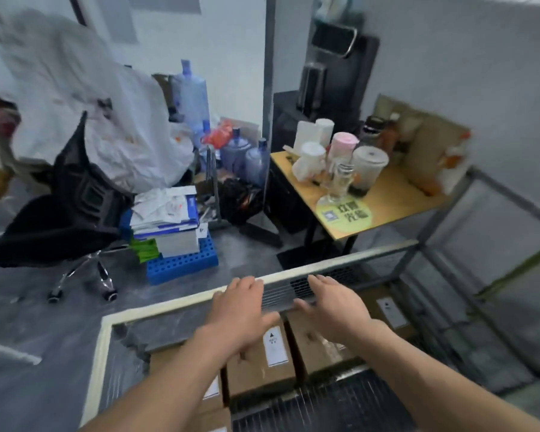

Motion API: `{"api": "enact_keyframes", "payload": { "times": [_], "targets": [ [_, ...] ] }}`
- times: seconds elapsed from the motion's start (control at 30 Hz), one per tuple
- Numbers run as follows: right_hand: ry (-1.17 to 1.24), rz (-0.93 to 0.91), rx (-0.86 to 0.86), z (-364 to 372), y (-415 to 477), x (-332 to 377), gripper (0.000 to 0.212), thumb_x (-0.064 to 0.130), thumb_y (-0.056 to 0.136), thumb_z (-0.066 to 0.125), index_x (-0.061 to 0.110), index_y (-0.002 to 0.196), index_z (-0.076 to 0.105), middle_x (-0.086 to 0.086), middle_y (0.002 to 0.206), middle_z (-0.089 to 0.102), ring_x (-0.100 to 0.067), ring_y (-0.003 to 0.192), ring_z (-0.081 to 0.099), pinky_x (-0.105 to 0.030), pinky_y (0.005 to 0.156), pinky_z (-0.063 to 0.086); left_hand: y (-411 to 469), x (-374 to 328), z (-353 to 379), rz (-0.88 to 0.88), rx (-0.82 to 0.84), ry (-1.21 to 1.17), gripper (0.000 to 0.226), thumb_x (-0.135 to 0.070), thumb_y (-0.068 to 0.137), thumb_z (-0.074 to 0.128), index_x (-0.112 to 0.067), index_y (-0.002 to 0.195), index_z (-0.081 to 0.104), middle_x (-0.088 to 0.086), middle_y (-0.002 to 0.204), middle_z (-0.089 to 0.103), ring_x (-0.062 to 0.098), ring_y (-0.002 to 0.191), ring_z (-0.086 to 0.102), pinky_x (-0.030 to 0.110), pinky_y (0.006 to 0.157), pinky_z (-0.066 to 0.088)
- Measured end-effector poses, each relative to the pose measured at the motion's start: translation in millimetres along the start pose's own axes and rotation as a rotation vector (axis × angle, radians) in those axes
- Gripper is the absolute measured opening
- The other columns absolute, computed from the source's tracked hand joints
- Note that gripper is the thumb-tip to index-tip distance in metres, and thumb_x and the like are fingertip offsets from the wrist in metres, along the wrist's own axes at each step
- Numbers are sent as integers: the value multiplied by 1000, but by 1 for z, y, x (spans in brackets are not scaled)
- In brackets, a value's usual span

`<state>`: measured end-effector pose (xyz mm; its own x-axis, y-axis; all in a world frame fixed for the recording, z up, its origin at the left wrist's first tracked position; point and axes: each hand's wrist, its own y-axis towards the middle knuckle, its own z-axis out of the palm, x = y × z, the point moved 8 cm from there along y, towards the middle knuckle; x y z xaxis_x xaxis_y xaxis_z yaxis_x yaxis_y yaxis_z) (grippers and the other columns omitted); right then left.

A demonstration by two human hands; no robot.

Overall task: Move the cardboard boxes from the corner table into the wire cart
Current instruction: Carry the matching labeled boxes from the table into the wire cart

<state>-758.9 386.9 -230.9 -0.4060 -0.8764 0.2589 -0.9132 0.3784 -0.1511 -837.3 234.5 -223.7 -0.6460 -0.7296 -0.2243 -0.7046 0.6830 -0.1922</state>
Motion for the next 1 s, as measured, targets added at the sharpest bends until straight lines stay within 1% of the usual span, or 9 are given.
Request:
{"api": "enact_keyframes", "payload": {
  "times": [0.13, 0.2, 0.3, 0.37, 0.4, 0.53, 0.7, 0.83, 1.0],
  "targets": [
    [4, 121, -113, -66, -36, -30, 64, 67, 95, 46, 17, 134, 54, -4, 138, 58, -23, 129, 53, -40, 102, 46, 6, -57, -50, 132, -43, 21, 74, -66, 93, 50, -23, 151, 33, -3, 156, 36, 21, 144, 31, 46, 112, 37],
    [8, 188, -165, -95, -62, -42, 60, 66, 94, 47, 18, 129, 58, -4, 135, 60, -24, 126, 55, -40, 100, 47, 4, -86, -68, 211, -66, 19, 72, -66, 92, 50, -22, 147, 37, -2, 153, 39, 21, 142, 34, 46, 110, 38],
    [11, 297, -221, -129, -109, -58, 49, 67, 94, 46, 23, 112, 59, -1, 120, 62, -26, 117, 59, -39, 89, 47, -11, -130, -89, 339, -81, 1, 69, -66, 91, 51, -22, 143, 42, -1, 147, 44, 21, 137, 39, 47, 107, 41],
    [-8, 372, -255, -147, -144, -67, 45, 66, 95, 45, 23, 99, 53, 0, 109, 60, -26, 110, 59, -38, 82, 44, -26, -160, -98, 434, -79, 6, 68, -67, 91, 51, -21, 141, 43, -1, 143, 47, 21, 134, 41, 48, 105, 43],
    [-17, 405, -278, -155, -163, -70, 45, 66, 95, 45, 22, 97, 52, -2, 109, 60, -27, 110, 58, -38, 82, 43, -34, -174, -101, 479, -81, 5, 69, -68, 91, 51, -21, 140, 44, -1, 143, 48, 21, 134, 42, 48, 104, 44],
    [-41, 546, -348, -175, -240, -82, 61, 65, 97, 46, 14, 127, 58, -8, 131, 61, -29, 125, 55, -39, 95, 45, -75, -233, -104, 656, -99, -13, 74, -68, 90, 52, -20, 146, 42, 0, 149, 45, 21, 139, 40, 48, 109, 42],
    [-43, 733, -391, -177, -347, -100, 57, 63, 98, 46, 14, 122, 57, -9, 126, 61, -30, 120, 56, -39, 93, 45, -135, -305, -89, 843, -77, -26, 77, -67, 91, 52, -21, 151, 37, 0, 154, 41, 21, 142, 37, 47, 111, 40],
    [-35, 893, -424, -171, -445, -116, 64, 63, 99, 45, 11, 135, 54, -12, 140, 56, -29, 131, 50, -42, 106, 42, -193, -363, -71, 968, -64, -13, 76, -69, 88, 53, -22, 147, 42, -1, 152, 44, 21, 140, 40, 46, 108, 43],
    [-34, 1073, -477, -165, -568, -125, 66, 62, 99, 45, 11, 140, 51, -12, 143, 54, -29, 135, 48, -44, 110, 40, -282, -438, -42, 1146, -2, 26, 73, -70, 88, 52, -22, 143, 45, 0, 149, 47, 23, 137, 44, 45, 105, 44]
  ]
}}
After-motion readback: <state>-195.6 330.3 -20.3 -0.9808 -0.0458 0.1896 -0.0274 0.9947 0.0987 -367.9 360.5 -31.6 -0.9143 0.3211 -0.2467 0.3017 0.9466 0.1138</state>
